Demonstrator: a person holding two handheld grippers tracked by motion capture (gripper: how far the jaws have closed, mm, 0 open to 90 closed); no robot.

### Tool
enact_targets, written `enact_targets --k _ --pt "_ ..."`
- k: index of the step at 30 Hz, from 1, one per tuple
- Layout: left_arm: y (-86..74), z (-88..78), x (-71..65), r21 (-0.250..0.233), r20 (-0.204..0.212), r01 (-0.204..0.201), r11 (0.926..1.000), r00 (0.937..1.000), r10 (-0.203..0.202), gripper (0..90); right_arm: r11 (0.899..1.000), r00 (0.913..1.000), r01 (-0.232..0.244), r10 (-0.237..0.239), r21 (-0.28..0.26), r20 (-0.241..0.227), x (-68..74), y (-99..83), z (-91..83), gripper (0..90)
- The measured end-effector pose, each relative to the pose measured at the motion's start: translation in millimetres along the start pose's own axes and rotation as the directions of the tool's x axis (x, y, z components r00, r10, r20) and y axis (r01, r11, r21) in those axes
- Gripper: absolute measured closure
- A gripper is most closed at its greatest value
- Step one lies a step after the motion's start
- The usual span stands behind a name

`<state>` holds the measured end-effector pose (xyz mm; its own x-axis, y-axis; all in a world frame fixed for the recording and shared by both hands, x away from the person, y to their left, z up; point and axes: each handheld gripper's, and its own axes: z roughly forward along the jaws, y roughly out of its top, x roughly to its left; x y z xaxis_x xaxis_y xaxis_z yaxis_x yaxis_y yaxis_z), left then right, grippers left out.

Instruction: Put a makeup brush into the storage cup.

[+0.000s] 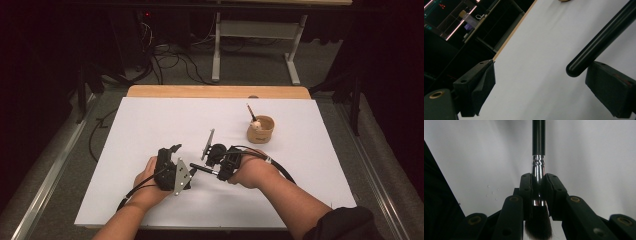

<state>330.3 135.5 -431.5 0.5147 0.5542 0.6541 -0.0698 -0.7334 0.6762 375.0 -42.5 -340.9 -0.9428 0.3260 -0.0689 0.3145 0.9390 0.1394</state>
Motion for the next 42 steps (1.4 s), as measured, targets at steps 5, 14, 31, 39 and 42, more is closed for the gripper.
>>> enact_targets --k 5,14,31,39,42 --pt "0.3 -0.1 -0.7 0.000 0.000 -0.008 1.0000 1.0000 0.008 11.6 1.000 1.0000 0.003 -0.003 0.004 0.003 -0.4 -0.4 -1.1 78.5" --pt "0.6 -3.9 -4.0 -0.026 0.013 -0.058 0.9980 0.9982 0.058 29.9 1.000 0.9999 0.001 -0.001 0.005 0.011 0.6 -0.6 -3.3 78.4" --pt "0.5 -6.1 -8.0 -0.047 0.033 -0.124 0.9911 0.9915 0.126 59.0 1.000 0.9997 0.008 -0.008 0.004 0.022 1.3 4.5 -5.9 78.4" --pt "0.3 -5.0 -9.1 -0.044 0.036 -0.134 0.9900 0.9901 0.135 61.1 1.000 0.9997 0.016 -0.016 0.011 0.019 2.1 6.7 -6.9 78.4" --pt "0.3 -5.2 -9.7 -0.043 0.034 -0.135 0.9899 0.9900 0.137 61.5 1.000 0.9997 0.013 -0.014 0.007 0.019 2.8 7.5 -7.2 78.4"
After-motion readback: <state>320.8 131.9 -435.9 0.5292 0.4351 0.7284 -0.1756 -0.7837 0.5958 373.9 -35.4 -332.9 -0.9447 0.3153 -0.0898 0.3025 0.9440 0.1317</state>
